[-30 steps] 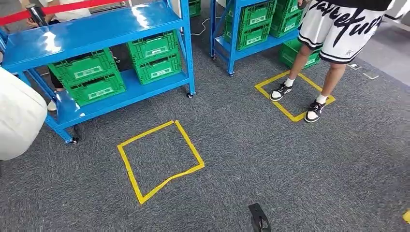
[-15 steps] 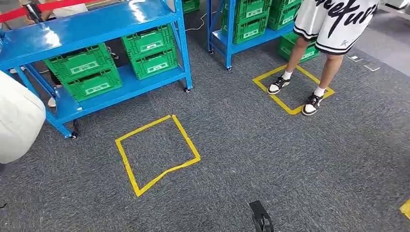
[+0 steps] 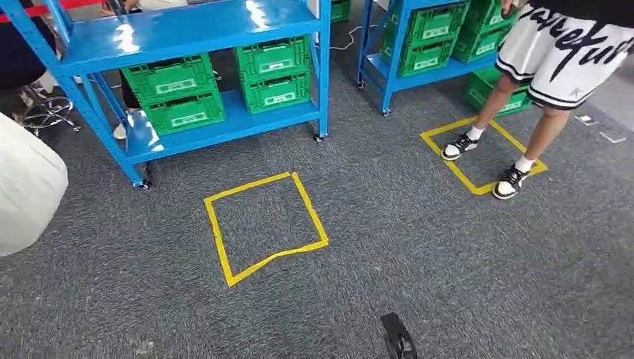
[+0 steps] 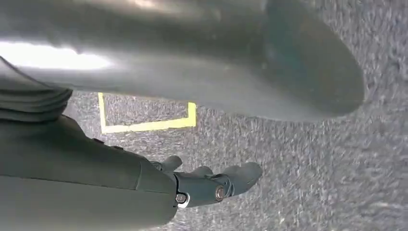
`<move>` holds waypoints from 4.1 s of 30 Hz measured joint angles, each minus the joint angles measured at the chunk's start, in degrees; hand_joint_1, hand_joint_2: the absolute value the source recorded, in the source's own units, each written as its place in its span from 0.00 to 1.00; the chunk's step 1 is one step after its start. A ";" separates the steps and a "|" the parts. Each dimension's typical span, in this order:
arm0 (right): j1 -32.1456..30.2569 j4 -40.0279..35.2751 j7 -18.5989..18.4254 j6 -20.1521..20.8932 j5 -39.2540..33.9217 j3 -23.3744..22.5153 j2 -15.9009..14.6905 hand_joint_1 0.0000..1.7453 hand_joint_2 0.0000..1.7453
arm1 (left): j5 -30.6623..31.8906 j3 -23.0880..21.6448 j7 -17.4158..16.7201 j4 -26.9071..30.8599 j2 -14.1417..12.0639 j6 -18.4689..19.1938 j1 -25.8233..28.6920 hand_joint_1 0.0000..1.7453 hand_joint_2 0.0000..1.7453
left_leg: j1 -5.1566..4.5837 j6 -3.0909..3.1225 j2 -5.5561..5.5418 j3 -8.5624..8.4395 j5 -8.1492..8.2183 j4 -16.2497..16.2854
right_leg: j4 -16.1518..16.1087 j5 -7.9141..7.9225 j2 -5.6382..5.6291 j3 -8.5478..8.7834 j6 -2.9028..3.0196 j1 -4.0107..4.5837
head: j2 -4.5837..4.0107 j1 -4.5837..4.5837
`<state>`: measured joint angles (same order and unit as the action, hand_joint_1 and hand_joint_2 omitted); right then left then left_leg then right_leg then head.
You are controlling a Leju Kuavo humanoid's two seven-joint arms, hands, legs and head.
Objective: Take the parts from the cabinet and place them on the table.
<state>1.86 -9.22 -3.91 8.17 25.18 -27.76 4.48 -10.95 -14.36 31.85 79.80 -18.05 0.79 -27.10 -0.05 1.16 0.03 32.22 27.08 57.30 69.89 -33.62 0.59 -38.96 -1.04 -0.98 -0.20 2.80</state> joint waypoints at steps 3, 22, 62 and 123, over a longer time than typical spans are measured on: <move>-0.17 0.00 -0.02 -0.07 0.00 0.00 0.00 0.00 0.00 | 0.11 0.00 -0.02 -0.24 0.20 0.02 0.30 1.00 1.00 | -0.09 -0.08 -2.10 1.05 -0.25 0.74 | 6.12 -1.23 -0.32 -2.57 0.01 0.11 | 0.00 0.02; -0.05 -0.02 0.26 -0.13 0.02 0.02 0.31 0.00 0.00 | 0.85 0.61 0.31 -0.79 -0.35 0.50 0.70 1.00 1.00 | 0.45 -3.72 4.24 0.55 0.68 2.10 | -10.41 5.62 4.71 5.45 2.30 0.10 | 0.00 -0.76; -0.14 -0.02 0.13 -0.46 0.20 0.04 0.61 0.00 0.00 | 2.93 1.14 -0.35 -1.16 2.73 -0.02 -0.74 1.00 1.00 | 0.27 -0.68 -1.15 2.33 -1.17 0.86 | 4.43 -3.33 -0.29 -0.39 -0.18 0.13 | 0.00 -0.15; -0.58 -0.02 0.16 -1.03 -0.52 -1.84 1.57 0.00 0.00 | 5.11 -1.05 0.63 -9.20 7.85 1.70 -5.94 1.00 1.00 | -0.13 -0.53 -1.06 2.22 -1.79 0.68 | 3.40 -2.63 -0.17 0.17 0.65 0.48 | 0.00 -0.09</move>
<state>1.29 -9.25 -3.76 7.15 24.65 -29.59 6.05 -5.84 -15.41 32.48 70.60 -10.21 2.49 -33.04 -0.18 0.63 -1.02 34.44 25.28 57.98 73.28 -36.25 0.43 -38.79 -0.39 -0.49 -0.20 2.71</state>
